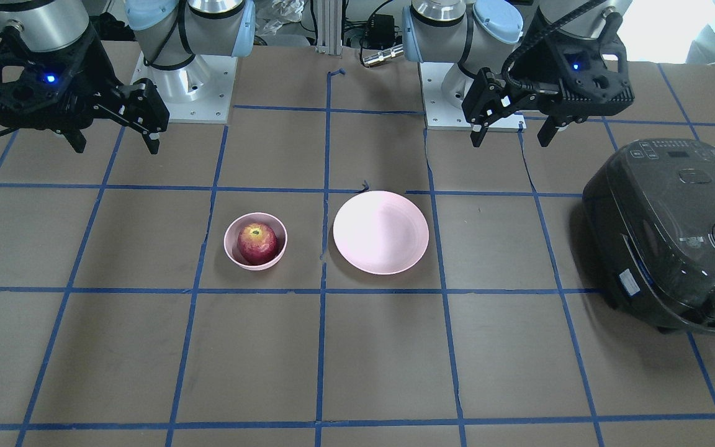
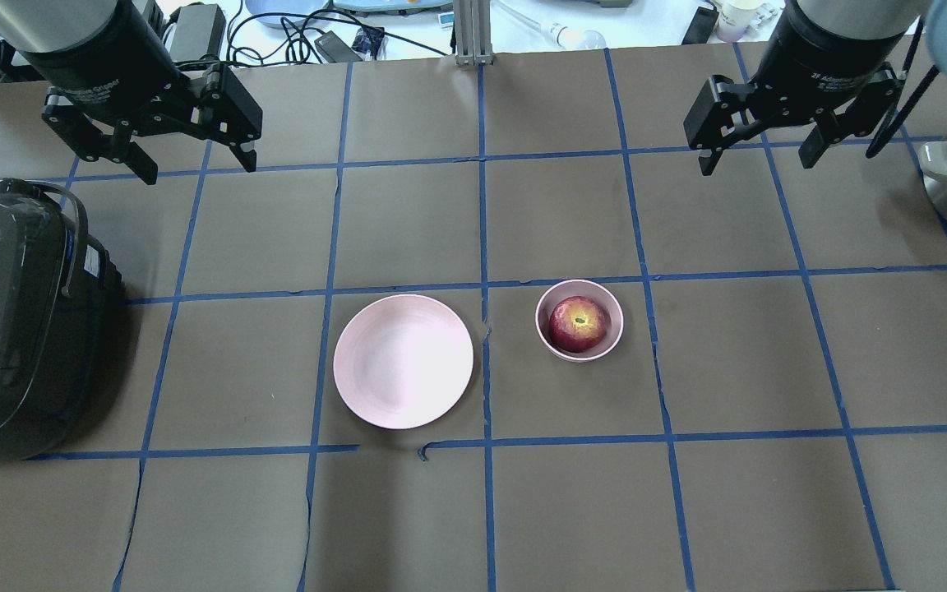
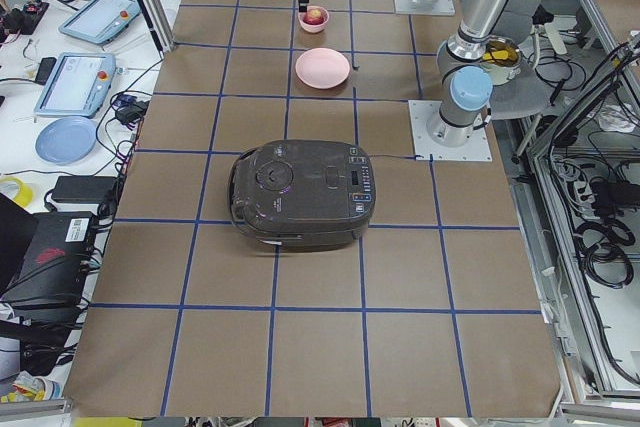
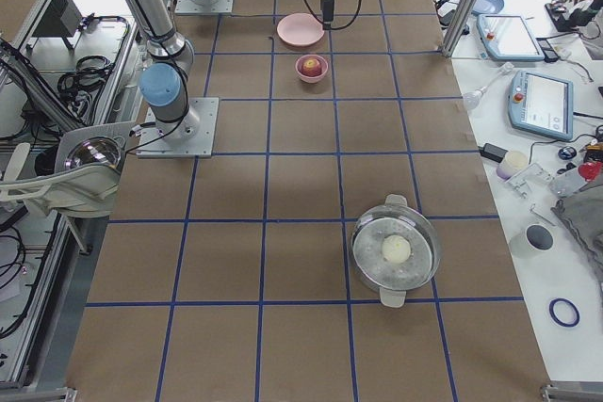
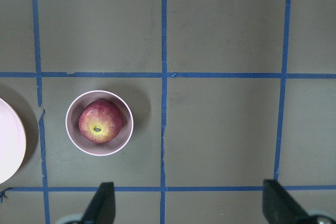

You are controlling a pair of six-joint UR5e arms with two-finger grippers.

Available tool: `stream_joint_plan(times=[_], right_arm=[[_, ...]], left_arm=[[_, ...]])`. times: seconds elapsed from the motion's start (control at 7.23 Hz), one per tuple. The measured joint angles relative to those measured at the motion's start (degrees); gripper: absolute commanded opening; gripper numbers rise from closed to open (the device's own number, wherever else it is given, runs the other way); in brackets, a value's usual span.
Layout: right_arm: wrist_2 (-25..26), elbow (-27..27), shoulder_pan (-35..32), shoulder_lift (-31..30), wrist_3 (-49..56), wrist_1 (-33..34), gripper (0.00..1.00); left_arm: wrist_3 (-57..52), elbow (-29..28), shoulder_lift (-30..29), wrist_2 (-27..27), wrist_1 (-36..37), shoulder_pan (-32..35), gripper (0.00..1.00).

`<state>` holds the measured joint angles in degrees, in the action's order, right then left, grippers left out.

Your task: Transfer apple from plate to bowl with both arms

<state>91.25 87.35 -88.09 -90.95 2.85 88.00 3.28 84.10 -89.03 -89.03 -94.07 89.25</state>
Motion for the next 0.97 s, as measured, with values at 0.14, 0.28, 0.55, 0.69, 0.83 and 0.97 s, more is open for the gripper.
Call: stream_joint_plan(times=[0.14,0.28,0.55,0.69,0.83,0.97], right_arm=[[0.4,0.1,0.1,0.0,0.0,-0.1,1.0],[0.6,0.2,0.0,-0.1,0.0,-0.5,1.0],[0.2,0.3,0.0,0.0,0.0,-1.5,1.0],[0.0,0.4,0.0,0.1,0.0,-1.6,1.0],[0.0,0.4,0.0,0.3,0.0,-1.7,1.0],[0.0,0.5,0.1,0.4,0.0,-1.7,1.0]], left_arm=[[-0.4,0.1,-0.1,-0.4,0.6,0.2,1.0],[-0.7,0.1,-0.2,-0.5,0.9,0.3,1.0],[-1.0,0.0,-0.5,-0.4,1.1,0.8,1.0],[-1.3,0.0,-0.5,-0.4,1.2,1.0,1.0],[-1.5,0.0,-0.5,-0.4,1.2,1.1,1.0],[-1.6,0.0,-0.5,-0.4,1.2,1.2,1.0]])
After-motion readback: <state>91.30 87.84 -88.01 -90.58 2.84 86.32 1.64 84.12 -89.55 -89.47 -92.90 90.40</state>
